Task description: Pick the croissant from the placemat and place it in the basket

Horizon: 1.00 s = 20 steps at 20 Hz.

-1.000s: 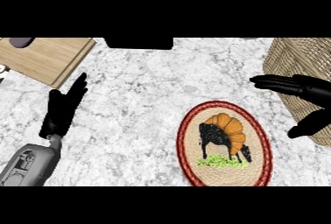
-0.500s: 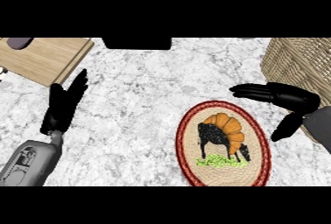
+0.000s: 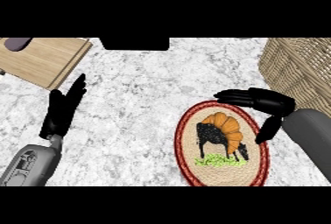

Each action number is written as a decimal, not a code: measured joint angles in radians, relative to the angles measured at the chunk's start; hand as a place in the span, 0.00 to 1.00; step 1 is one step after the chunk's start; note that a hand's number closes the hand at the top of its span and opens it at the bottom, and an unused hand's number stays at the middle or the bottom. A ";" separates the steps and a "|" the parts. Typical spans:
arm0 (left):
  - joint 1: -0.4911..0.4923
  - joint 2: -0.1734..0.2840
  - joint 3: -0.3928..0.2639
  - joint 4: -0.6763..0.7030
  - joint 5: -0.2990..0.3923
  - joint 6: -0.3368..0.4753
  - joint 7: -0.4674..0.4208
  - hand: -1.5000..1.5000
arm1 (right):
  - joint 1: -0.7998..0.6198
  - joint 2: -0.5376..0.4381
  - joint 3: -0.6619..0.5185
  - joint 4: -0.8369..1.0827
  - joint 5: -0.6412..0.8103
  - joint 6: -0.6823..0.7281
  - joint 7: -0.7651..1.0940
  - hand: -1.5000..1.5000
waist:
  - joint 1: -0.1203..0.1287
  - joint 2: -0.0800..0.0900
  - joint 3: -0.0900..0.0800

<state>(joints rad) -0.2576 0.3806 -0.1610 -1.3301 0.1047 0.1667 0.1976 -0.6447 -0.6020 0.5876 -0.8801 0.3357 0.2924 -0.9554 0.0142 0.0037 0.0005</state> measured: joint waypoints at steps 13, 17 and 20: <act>0.018 -0.022 0.045 0.002 -0.030 -0.037 -0.011 0.50 | -0.021 0.091 0.011 0.067 0.080 -0.012 0.010 0.00 | -0.005 -0.001 0.000; 0.043 -0.032 0.049 -0.010 -0.043 -0.044 -0.016 0.50 | -0.033 0.110 0.011 0.095 0.101 -0.006 0.016 0.00 | -0.004 -0.002 0.000; 0.045 -0.032 0.059 -0.022 -0.046 -0.055 -0.009 0.50 | -0.027 0.135 0.014 0.113 0.118 -0.013 0.015 0.00 | -0.004 -0.002 0.000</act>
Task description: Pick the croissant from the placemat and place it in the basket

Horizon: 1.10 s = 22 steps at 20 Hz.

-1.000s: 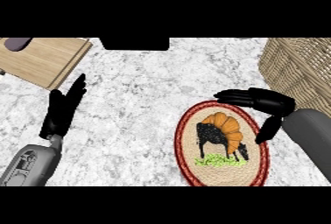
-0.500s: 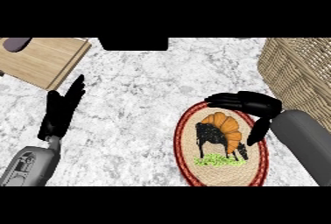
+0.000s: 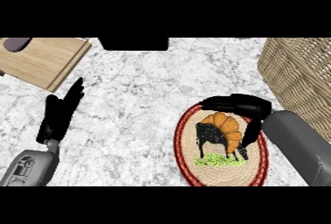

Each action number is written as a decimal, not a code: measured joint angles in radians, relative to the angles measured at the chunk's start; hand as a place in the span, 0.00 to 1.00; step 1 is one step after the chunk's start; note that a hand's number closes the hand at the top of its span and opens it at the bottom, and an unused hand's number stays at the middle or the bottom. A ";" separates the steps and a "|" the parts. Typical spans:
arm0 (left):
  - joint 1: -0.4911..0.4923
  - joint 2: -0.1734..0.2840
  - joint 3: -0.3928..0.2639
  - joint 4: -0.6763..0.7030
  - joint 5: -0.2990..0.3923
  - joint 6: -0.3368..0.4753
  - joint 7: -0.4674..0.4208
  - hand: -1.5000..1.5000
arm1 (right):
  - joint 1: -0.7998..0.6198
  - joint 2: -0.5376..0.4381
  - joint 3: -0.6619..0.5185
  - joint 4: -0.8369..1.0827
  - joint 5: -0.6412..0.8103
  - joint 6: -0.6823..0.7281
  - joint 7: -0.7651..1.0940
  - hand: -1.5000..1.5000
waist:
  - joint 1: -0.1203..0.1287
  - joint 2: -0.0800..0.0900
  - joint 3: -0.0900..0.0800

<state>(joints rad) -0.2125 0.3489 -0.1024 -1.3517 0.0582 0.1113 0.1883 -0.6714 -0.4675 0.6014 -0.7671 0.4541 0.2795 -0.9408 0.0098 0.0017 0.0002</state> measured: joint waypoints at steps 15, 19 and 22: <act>-0.002 -0.051 0.019 -0.027 -0.053 -0.002 0.028 0.50 | 0.013 0.056 -0.027 0.026 0.112 -0.104 -0.056 1.00 | -0.001 -0.009 -0.012; -0.008 -0.057 0.029 -0.020 -0.061 -0.006 0.024 0.50 | 0.028 0.049 -0.040 0.000 0.135 -0.147 -0.073 1.00 | -0.005 -0.010 -0.012; -0.010 -0.048 0.043 -0.012 -0.058 -0.020 0.025 0.50 | 0.030 0.059 -0.056 -0.003 0.167 -0.193 -0.008 1.00 | -0.009 -0.013 -0.014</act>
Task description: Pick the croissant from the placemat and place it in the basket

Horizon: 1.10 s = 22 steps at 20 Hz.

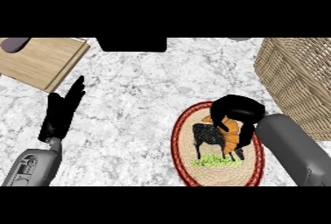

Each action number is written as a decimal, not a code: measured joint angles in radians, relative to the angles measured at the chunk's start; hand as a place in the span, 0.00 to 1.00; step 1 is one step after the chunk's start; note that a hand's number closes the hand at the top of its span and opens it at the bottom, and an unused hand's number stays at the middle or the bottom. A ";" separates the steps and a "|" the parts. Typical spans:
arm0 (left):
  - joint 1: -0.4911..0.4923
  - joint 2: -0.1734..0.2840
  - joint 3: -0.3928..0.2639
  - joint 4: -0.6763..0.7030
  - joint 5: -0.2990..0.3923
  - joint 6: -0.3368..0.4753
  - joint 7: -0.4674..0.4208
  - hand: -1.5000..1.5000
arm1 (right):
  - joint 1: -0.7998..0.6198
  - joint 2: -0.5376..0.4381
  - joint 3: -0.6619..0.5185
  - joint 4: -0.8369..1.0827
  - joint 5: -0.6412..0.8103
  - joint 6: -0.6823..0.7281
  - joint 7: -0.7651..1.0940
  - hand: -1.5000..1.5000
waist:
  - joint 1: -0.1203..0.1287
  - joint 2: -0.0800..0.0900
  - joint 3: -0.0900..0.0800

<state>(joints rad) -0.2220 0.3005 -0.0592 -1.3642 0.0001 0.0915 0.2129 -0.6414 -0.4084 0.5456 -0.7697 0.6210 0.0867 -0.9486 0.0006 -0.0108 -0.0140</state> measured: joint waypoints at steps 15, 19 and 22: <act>0.045 0.019 0.034 0.001 0.008 -0.002 0.000 0.50 | 0.021 0.137 -0.090 -0.244 0.094 -0.067 0.992 1.00 | -0.048 -0.016 0.007; 0.051 0.020 0.038 -0.008 0.011 -0.003 0.008 0.50 | 0.050 0.198 -0.152 -0.454 0.007 -0.049 1.125 1.00 | -0.057 -0.017 0.011; 0.053 0.026 0.046 -0.007 0.014 -0.008 0.007 0.50 | 0.041 0.228 -0.213 -0.619 -0.054 -0.036 1.243 1.00 | -0.059 -0.016 0.012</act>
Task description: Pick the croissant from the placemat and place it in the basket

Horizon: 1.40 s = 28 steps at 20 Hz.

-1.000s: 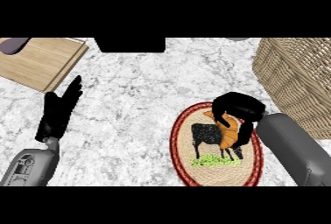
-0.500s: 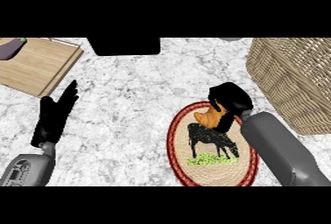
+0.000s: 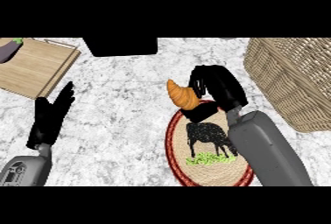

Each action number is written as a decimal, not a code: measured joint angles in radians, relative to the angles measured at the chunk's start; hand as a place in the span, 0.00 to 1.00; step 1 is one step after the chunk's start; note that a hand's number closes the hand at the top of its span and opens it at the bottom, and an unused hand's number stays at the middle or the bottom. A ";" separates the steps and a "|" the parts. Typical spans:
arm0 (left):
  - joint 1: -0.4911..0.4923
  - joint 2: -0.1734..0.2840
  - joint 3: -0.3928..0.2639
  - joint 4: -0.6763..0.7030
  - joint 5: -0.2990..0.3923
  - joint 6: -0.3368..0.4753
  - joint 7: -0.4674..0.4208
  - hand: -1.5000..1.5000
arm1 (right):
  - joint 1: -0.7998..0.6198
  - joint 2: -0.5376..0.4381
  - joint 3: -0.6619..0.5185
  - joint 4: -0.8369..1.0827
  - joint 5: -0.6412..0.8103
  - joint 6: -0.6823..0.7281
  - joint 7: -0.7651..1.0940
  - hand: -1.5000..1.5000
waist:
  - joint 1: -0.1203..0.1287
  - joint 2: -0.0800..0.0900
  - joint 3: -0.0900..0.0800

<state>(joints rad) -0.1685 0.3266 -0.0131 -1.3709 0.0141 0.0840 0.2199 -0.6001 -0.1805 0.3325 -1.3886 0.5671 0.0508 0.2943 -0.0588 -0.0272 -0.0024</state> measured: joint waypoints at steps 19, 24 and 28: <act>-0.058 -0.029 -0.009 0.005 -0.029 -0.017 0.009 0.50 | -0.418 -0.225 -0.414 -0.418 -0.254 0.294 0.647 1.00 | 0.054 0.024 0.001; -0.054 -0.040 -0.017 -0.006 -0.039 -0.013 0.005 0.50 | -0.443 -0.384 -0.390 -0.285 -0.177 0.388 0.582 1.00 | 0.062 0.028 0.001; -0.050 -0.040 -0.016 -0.004 -0.041 -0.021 -0.003 0.50 | -0.450 -0.496 -0.386 -0.167 -0.132 0.461 0.515 1.00 | 0.066 0.030 0.001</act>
<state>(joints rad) -0.2182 0.2869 -0.0295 -1.3746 -0.0266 0.0628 0.2165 -1.0498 -0.6762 -0.0539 -1.5554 0.4349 0.5116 0.8092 0.0072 0.0031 -0.0011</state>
